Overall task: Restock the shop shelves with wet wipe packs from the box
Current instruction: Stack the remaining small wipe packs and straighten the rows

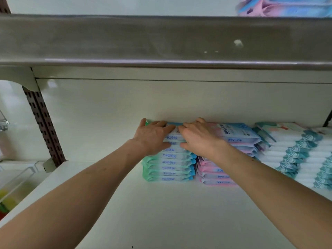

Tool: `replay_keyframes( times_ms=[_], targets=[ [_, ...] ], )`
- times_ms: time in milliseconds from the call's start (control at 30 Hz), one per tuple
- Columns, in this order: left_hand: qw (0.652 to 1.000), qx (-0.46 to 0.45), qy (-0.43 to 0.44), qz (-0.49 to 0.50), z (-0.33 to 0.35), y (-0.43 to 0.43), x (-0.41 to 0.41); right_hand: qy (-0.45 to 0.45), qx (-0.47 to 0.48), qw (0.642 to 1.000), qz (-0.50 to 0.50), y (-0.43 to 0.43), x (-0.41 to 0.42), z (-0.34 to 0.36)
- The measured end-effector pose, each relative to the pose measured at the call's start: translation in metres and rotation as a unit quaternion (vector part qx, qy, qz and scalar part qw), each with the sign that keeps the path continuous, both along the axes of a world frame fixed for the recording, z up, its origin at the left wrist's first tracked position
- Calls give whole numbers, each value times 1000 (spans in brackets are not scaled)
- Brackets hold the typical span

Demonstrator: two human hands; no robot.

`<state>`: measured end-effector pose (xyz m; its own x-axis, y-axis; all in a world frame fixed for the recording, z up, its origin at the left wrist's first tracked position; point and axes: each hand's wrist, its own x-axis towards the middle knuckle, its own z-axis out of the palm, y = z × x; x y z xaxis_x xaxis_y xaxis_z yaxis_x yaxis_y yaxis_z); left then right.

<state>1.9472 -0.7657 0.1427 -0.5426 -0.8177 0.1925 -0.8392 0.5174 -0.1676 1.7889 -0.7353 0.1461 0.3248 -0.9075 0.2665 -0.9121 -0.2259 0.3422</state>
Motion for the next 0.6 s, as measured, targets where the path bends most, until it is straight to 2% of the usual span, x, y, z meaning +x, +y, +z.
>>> replay_keyframes(
  times_ms=[233,333,400,433,467,533,600],
  targets=[
    [1000,13,6,6,3,15,5,-36,28,999,5,13,3,15],
    [995,-55,84,-18,2,35,15,-120,6,992,44,36,-1,23],
    [978,-81,187,-42,-4,52,20,-233,75,968,55,52,-3,21],
    [974,-35,219,-43,-9,59,22,-277,155,947,52,57,-3,17],
    [978,45,203,-31,-13,64,21,-292,249,922,41,58,-1,11],
    [974,219,63,4,-24,63,13,-252,394,884,-7,49,8,-9],
    [950,309,-32,25,-36,50,2,-200,446,870,-58,31,20,-32]
  ],
)
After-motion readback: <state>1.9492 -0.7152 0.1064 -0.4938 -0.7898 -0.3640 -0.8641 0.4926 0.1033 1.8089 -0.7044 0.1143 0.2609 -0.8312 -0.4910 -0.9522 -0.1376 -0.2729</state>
